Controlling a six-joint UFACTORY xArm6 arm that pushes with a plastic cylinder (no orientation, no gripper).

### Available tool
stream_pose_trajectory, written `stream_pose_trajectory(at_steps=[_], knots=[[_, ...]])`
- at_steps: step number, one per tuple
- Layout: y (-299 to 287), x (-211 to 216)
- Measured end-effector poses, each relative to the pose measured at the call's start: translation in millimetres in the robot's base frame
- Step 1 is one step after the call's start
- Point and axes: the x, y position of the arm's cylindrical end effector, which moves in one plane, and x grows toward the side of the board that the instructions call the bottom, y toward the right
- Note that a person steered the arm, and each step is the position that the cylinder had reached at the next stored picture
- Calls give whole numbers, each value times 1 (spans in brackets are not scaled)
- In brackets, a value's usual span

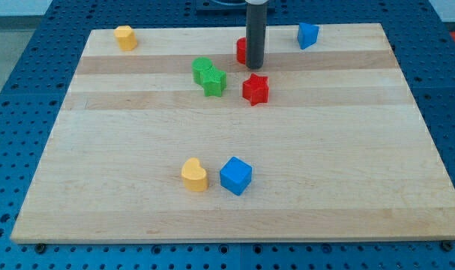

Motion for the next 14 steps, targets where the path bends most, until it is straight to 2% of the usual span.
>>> stream_pose_trajectory(at_steps=[2,6,8,9,10,11,13,14], knots=[[-1,-10],[-1,-61],[-1,-58],[-1,-31],[-18,-13],[-43,-13],[-117,-12],[-158,4]])
